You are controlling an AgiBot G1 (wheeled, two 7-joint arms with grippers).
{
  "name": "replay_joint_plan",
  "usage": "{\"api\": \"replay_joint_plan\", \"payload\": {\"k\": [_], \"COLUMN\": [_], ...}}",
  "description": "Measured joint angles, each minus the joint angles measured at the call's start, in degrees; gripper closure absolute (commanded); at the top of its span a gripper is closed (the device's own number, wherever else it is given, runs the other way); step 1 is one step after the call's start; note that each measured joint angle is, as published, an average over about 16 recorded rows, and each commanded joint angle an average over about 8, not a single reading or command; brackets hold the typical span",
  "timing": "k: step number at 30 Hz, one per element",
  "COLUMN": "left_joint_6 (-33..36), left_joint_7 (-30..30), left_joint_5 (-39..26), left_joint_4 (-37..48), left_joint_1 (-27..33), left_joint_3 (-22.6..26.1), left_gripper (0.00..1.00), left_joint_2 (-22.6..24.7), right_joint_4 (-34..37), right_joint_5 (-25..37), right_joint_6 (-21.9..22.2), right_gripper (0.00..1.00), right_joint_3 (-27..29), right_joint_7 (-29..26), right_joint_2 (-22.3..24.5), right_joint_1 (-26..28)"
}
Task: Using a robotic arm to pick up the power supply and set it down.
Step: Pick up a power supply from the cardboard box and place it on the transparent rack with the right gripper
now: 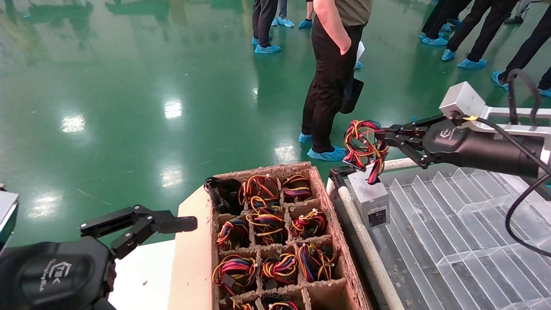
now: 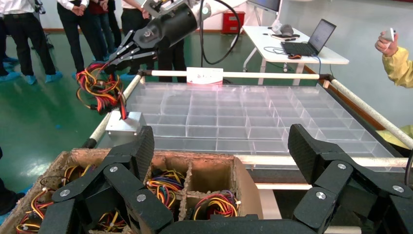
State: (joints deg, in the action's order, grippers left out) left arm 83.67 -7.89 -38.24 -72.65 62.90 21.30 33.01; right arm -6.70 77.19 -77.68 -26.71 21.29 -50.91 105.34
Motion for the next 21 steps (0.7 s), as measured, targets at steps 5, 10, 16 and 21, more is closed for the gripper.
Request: {"api": "replay_joint_plan", "payload": {"k": [5, 10, 16, 21], "left_joint_6": [0.0, 0.0, 0.0, 0.0], "left_joint_7": [0.0, 0.0, 0.0, 0.0], "left_joint_5": [0.0, 0.0, 0.0, 0.0], "left_joint_4": [0.0, 0.0, 0.0, 0.0], "left_joint_1": [0.0, 0.0, 0.0, 0.0], "left_joint_3": [0.0, 0.0, 0.0, 0.0], "left_gripper": [0.00, 0.00, 0.00, 0.00], "left_joint_2": [0.0, 0.0, 0.0, 0.0], "right_joint_4": [2.5, 4.7, 6.4, 7.2], "right_joint_5": [-0.1, -0.2, -0.3, -0.5], "right_joint_6": [2.2, 6.6, 13.0, 17.2], "right_gripper": [1.00, 1.00, 1.00, 1.00], "right_joint_3": [0.1, 0.2, 0.3, 0.5], "right_joint_7": [0.7, 1.1, 1.5, 1.6], "right_joint_2": [-1.0, -1.8, -2.6, -3.2], "right_joint_1": [0.0, -0.3, -1.1, -1.9]}}
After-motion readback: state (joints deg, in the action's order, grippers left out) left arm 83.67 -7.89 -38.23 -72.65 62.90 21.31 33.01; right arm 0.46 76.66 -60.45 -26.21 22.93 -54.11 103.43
